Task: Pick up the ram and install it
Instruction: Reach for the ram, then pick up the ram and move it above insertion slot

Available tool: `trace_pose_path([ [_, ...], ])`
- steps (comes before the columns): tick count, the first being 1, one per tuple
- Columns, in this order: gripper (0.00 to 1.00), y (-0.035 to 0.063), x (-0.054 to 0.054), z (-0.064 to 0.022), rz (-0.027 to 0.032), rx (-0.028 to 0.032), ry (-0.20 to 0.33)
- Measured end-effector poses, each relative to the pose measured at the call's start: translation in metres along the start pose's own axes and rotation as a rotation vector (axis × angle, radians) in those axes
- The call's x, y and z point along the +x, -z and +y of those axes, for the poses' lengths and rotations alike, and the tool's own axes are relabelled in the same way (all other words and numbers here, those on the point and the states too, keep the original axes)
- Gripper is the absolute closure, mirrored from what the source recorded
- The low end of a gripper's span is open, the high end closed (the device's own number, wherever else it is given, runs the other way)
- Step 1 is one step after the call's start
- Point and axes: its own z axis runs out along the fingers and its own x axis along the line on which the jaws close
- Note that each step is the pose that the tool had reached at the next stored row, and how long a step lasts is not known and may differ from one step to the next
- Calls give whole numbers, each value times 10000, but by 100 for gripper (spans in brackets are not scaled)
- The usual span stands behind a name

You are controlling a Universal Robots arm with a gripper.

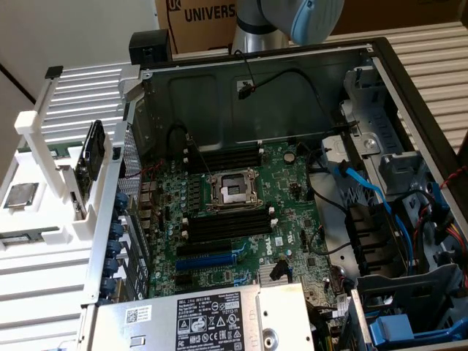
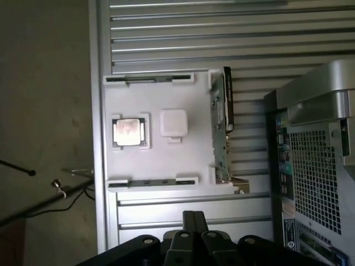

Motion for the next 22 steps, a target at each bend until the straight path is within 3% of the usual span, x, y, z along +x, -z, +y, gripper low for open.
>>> trace_pose_path([
  [5, 90, -6, 220, 70, 1, 0, 0],
  [12, 90, -15, 454, 236, 3, 1, -1],
  [16, 90, -14, 628, 267, 5, 0, -1],
  [22, 90, -14, 642, 266, 3, 0, -1],
])
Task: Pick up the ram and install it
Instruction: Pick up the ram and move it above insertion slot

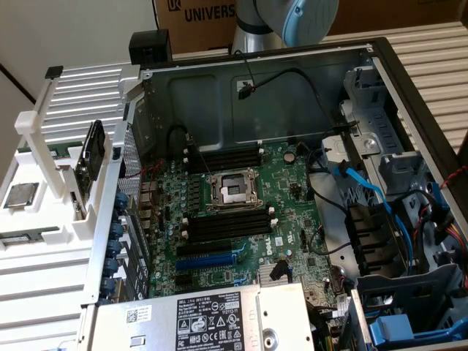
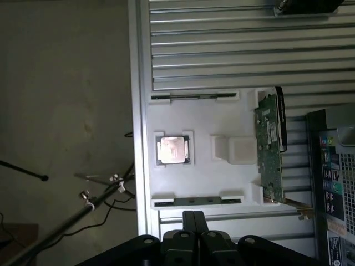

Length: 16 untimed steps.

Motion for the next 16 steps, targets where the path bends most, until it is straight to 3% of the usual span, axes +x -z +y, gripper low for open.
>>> trace_pose_path([
  [11, 90, 0, 0, 0, -2, 0, 1],
  [12, 90, -2, 1, 0, -36, -122, 346],
  [13, 90, -2, 1, 0, -56, -181, 469],
  [14, 90, -2, 0, 1, -43, -282, 1146],
  [16, 90, -5, 1, 0, -13, -297, 1692],
])
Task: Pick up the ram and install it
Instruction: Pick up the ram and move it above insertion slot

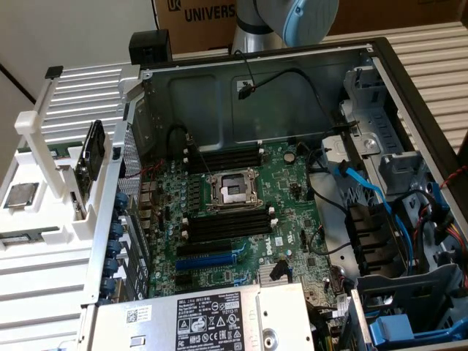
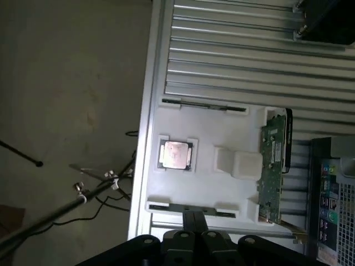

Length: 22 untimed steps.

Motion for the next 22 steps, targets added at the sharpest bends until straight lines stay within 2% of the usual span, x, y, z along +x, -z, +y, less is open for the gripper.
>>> trace_pose_path([
  [19, 90, -6, 0, 0, 264, -104, 3460],
  [21, 90, -8, 0, -1, 320, -127, 4204],
  [22, 90, -10, 0, 0, 361, -144, 4747],
])
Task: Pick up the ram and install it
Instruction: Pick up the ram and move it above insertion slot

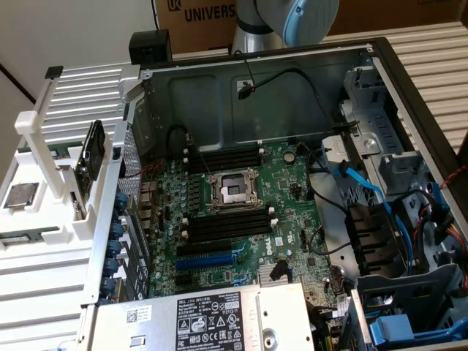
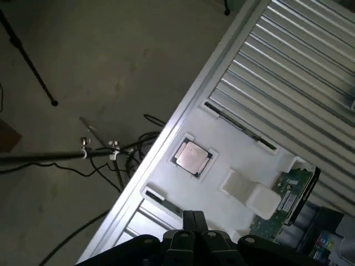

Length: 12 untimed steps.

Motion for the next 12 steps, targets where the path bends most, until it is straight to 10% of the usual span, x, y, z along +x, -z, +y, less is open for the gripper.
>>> trace_pose_path([
  [12, 90, -7, 0, -1, 262, -106, 3450],
])
